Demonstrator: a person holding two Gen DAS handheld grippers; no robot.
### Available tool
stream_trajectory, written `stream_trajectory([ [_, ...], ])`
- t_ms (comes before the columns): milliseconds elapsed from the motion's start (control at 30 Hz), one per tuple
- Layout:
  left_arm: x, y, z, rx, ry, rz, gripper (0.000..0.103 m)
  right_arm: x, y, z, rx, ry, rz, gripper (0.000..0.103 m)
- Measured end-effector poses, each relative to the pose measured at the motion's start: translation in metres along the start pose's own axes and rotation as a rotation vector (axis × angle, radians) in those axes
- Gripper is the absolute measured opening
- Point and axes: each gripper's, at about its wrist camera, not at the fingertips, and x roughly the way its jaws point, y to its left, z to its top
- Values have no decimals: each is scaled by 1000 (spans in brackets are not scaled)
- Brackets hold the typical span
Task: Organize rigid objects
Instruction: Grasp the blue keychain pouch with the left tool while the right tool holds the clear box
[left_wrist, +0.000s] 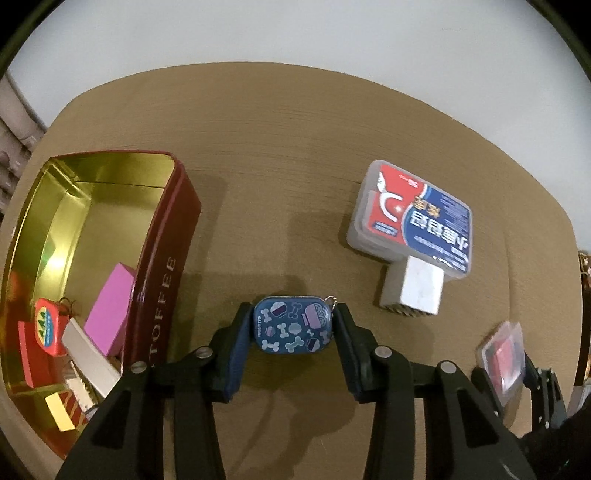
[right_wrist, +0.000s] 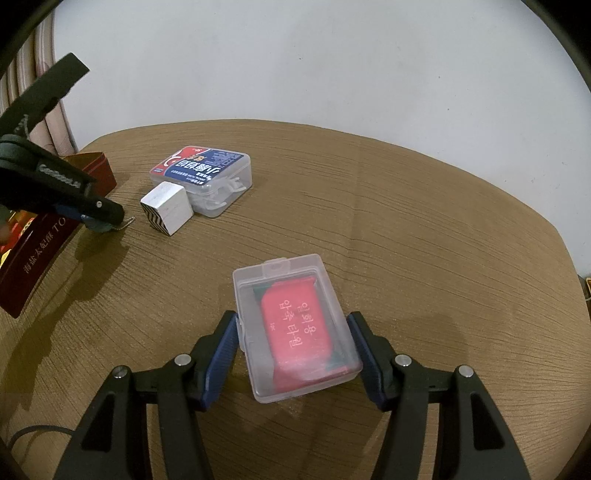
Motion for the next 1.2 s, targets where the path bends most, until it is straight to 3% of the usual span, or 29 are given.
stream_trajectory([
  [333, -38, 4, -18, 33, -52, -26, 40, 1, 2, 0, 9, 1, -8, 61],
  [633, -69, 13, -27, 56, -85, -15, 40, 2, 9, 0, 73, 6, -74, 60],
  [1200, -115, 74, -40, -5, -146, 28, 40, 4, 18, 0, 105, 5, -96, 60],
])
